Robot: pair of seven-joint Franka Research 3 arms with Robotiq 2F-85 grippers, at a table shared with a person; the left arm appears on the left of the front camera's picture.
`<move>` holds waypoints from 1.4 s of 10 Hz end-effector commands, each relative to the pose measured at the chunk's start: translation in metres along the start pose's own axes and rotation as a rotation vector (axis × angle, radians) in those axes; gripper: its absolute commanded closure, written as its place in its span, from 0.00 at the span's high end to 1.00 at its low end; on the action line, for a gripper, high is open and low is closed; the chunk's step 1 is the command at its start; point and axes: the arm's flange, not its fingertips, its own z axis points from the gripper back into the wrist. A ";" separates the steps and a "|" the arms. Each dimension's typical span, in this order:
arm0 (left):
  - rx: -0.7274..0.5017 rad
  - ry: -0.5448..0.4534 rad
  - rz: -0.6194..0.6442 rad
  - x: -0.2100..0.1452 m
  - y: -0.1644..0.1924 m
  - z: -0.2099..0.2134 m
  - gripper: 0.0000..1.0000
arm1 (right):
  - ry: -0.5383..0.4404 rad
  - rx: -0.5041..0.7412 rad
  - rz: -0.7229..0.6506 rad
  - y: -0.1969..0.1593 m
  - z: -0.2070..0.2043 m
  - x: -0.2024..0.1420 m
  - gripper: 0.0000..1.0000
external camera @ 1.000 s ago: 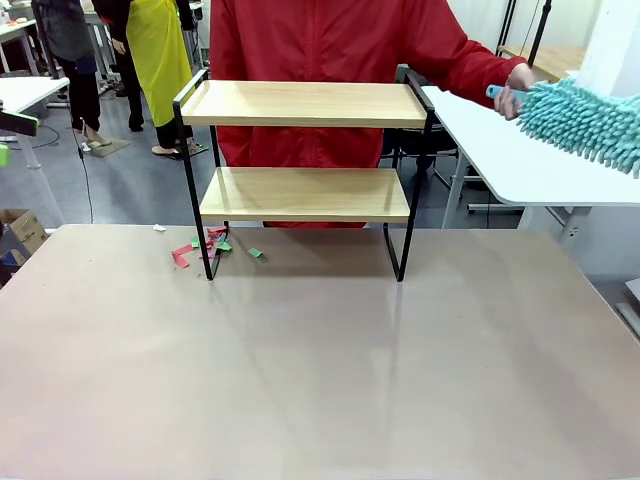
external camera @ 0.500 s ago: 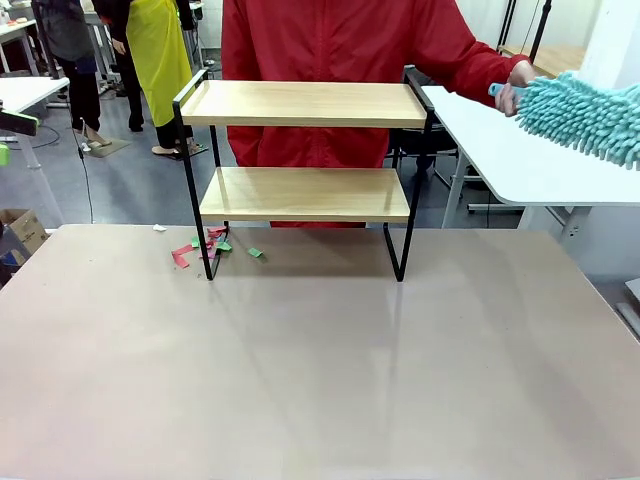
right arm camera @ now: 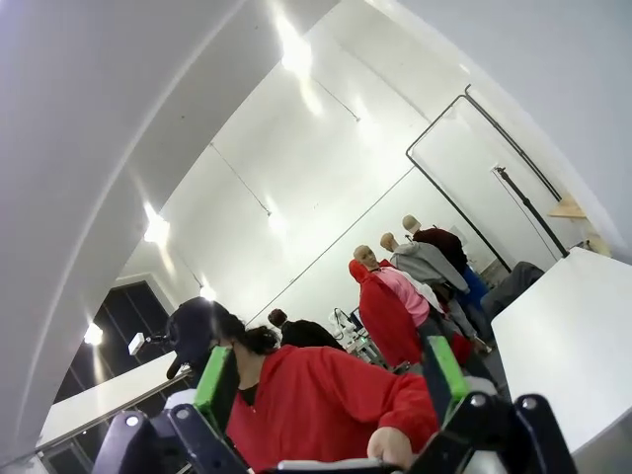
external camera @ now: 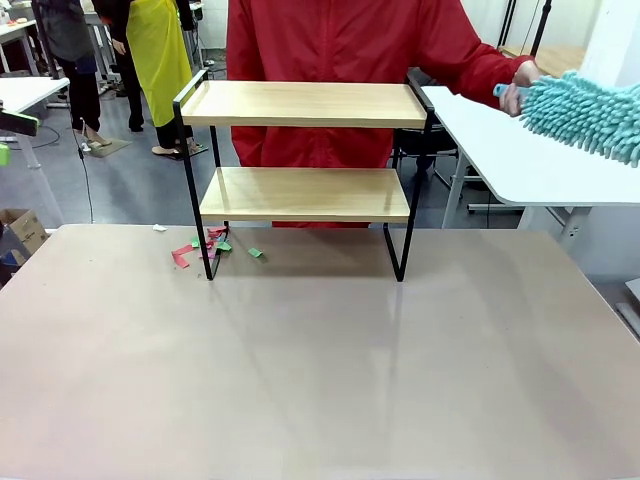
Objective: Clean the shelf.
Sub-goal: Hand the Duster back to the human.
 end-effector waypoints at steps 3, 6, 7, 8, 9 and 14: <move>0.003 -0.028 -0.018 0.002 0.000 -0.001 1.00 | -0.002 -0.008 0.029 0.005 0.004 -0.005 1.00; 0.003 -0.028 -0.018 0.002 0.000 -0.001 1.00 | -0.002 -0.008 0.029 0.005 0.004 -0.005 1.00; 0.003 -0.028 -0.018 0.002 0.000 -0.001 1.00 | -0.002 -0.008 0.029 0.005 0.004 -0.005 1.00; 0.003 -0.028 -0.018 0.002 0.000 -0.001 1.00 | -0.002 -0.008 0.029 0.005 0.004 -0.005 1.00; 0.003 -0.028 -0.018 0.002 0.000 -0.001 1.00 | -0.002 -0.008 0.029 0.005 0.004 -0.005 1.00; 0.003 -0.028 -0.018 0.002 0.000 -0.001 1.00 | -0.002 -0.008 0.029 0.005 0.004 -0.005 1.00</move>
